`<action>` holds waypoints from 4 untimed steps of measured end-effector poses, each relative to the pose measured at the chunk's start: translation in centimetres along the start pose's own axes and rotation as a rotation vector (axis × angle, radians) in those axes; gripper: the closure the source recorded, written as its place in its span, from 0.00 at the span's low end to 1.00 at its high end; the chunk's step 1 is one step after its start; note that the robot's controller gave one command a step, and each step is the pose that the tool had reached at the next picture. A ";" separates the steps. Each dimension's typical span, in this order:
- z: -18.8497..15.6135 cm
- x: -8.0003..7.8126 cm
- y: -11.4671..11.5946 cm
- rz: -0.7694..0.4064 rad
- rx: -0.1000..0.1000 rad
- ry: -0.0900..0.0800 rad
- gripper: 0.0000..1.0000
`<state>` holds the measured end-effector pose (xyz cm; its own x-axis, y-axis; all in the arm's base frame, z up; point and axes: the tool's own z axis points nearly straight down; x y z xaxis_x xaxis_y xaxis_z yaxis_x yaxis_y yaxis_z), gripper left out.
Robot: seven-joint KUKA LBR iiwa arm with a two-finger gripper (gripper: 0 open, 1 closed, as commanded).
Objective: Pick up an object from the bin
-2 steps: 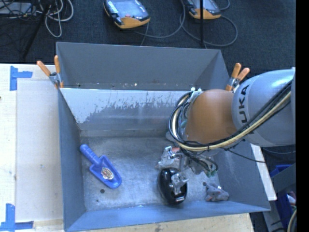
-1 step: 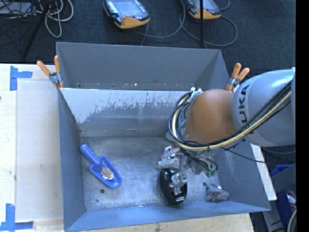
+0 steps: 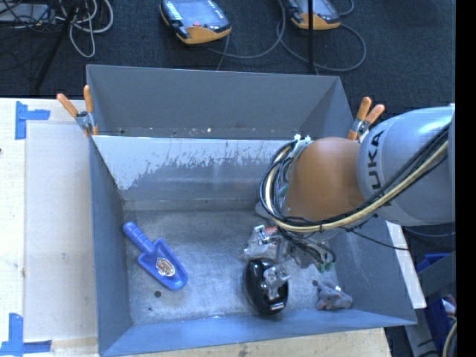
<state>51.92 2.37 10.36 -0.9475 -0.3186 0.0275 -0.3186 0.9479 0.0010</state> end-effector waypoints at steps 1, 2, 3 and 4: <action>0.0 0.0 0.0 0.001 0.000 0.000 1.00; 0.0 0.0 0.0 0.001 0.000 0.000 1.00; 0.0 0.0 0.0 0.002 0.000 0.000 1.00; -0.4 -0.2 0.0 0.002 -0.004 0.027 1.00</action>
Offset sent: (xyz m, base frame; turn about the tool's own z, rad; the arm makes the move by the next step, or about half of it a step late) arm 0.0000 0.0000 0.0000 0.0000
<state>52.16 2.41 10.71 -0.9469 -0.3168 0.0541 -0.3170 0.9484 0.0049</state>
